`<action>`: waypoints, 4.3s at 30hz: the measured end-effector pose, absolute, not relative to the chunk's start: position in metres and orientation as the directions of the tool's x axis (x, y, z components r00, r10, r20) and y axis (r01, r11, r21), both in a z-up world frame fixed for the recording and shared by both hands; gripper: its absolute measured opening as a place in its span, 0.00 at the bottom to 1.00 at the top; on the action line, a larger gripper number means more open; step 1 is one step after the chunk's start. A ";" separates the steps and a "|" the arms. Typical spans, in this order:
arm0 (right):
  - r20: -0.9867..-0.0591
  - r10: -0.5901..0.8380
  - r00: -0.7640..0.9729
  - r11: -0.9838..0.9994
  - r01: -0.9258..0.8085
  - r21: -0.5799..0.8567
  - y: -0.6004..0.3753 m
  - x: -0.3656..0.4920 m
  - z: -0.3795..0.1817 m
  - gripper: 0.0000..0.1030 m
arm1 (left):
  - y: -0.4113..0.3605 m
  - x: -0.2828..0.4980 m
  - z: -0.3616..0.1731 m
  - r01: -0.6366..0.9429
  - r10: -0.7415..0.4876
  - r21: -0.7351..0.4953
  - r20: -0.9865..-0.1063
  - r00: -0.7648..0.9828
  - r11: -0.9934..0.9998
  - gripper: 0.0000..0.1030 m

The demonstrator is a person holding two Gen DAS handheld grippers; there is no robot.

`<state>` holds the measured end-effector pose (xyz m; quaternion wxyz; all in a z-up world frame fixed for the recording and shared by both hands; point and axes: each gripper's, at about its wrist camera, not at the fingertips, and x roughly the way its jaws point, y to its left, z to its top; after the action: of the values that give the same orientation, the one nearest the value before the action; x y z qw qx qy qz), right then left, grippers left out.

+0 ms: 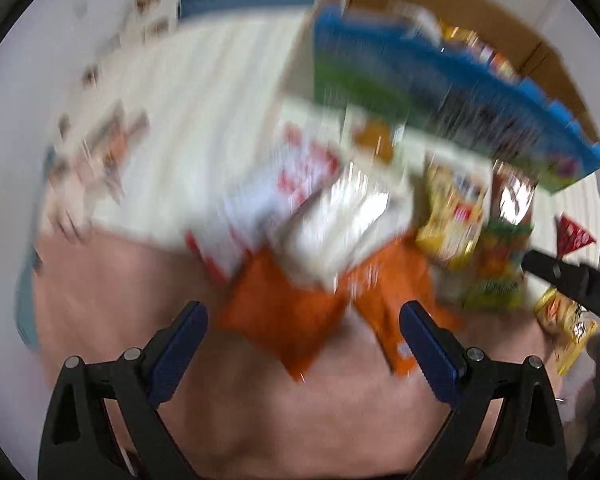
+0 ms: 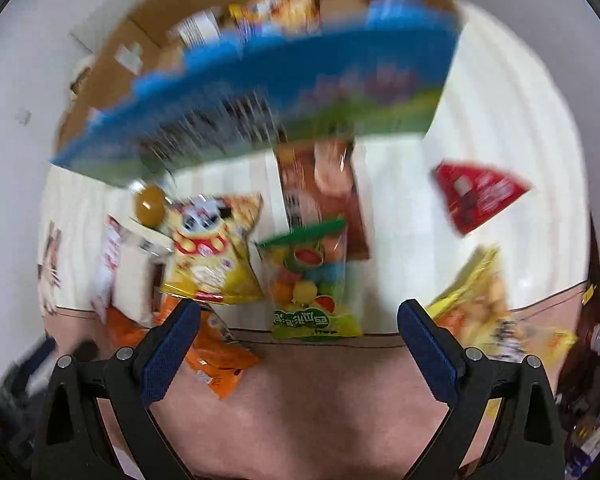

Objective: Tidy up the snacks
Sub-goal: 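Grasp the orange packet with left tool while right tool grasps the candy bag, then carry both held bags into the box and open both tools, then withdraw both tools from the box back toward the snacks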

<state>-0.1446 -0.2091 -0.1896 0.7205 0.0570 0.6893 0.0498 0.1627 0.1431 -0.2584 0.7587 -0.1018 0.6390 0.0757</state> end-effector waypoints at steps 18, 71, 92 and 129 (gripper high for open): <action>-0.987 0.094 -0.133 0.993 -0.062 0.103 -0.233 -0.179 -0.256 0.52 | 0.116 0.176 -0.347 -0.497 -0.366 -0.313 -0.931 -0.009 0.809 0.95; -0.965 0.255 -0.053 0.967 0.032 0.254 -0.234 -0.251 -0.206 0.51 | -0.030 0.149 -0.236 0.000 -0.189 -0.197 -0.942 0.276 0.980 0.47; -0.974 0.157 0.164 0.986 0.021 0.163 -0.230 0.088 -0.108 0.51 | 0.101 0.437 -0.180 -0.047 -0.089 -0.101 -0.971 0.220 0.994 0.49; -0.988 0.092 0.123 0.995 -0.037 0.088 -0.204 0.106 -0.156 0.95 | 0.111 0.437 -0.195 -0.091 -0.076 -0.105 -0.958 0.276 0.990 0.93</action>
<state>0.1057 -0.2036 -0.1557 0.7491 0.0208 0.6607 0.0428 0.4365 0.1114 -0.1951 0.7958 -0.0694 0.6015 0.0049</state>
